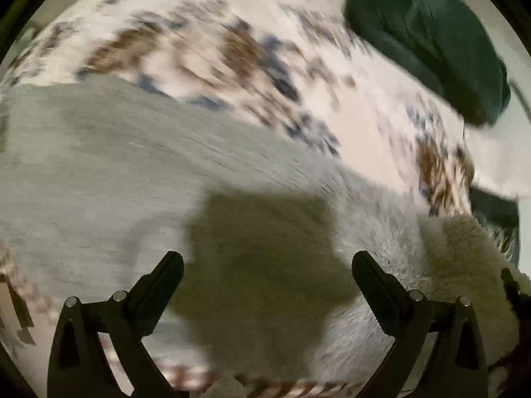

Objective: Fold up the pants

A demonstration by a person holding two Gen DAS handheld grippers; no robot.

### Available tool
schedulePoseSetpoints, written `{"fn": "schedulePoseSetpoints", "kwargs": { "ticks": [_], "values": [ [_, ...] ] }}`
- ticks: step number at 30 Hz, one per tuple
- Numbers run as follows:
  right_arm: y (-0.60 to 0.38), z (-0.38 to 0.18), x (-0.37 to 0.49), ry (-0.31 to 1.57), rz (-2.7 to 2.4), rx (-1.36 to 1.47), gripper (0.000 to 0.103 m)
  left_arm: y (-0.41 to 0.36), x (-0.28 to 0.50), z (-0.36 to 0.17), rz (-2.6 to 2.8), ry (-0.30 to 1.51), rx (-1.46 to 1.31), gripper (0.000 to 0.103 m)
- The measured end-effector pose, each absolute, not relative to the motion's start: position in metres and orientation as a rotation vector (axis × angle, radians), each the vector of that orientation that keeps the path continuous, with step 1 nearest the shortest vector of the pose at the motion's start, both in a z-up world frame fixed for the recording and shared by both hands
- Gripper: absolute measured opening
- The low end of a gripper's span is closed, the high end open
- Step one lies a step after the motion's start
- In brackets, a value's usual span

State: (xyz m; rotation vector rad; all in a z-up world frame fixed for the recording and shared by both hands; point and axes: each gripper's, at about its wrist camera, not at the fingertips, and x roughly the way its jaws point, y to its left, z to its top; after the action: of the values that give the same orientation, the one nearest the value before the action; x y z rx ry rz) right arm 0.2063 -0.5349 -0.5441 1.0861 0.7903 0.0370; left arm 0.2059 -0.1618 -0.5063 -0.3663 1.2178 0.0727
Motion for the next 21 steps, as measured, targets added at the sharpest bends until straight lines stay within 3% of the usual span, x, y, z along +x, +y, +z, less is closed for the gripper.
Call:
{"fn": "schedulePoseSetpoints", "kwargs": {
  "ticks": [8,16,19,21],
  "values": [
    [-0.363,-0.48,0.227,0.876,0.194,0.784,0.017,-0.018,0.137,-0.459,0.281,1.167,-0.425,0.103],
    [-0.143,-0.568,0.249,1.106,0.254,0.449,0.017,0.102,0.084,-0.481,0.49,1.209,-0.438,0.103],
    [-0.085,-0.592,0.251,1.2,0.232,0.266,0.028,0.123,0.073,-0.484,0.515,1.218,-0.461,0.103],
    [-0.064,-0.59,0.246,1.239,0.305,0.252,0.064,0.128,0.073,-0.482,0.512,1.22,-0.48,0.103]
  ]
}}
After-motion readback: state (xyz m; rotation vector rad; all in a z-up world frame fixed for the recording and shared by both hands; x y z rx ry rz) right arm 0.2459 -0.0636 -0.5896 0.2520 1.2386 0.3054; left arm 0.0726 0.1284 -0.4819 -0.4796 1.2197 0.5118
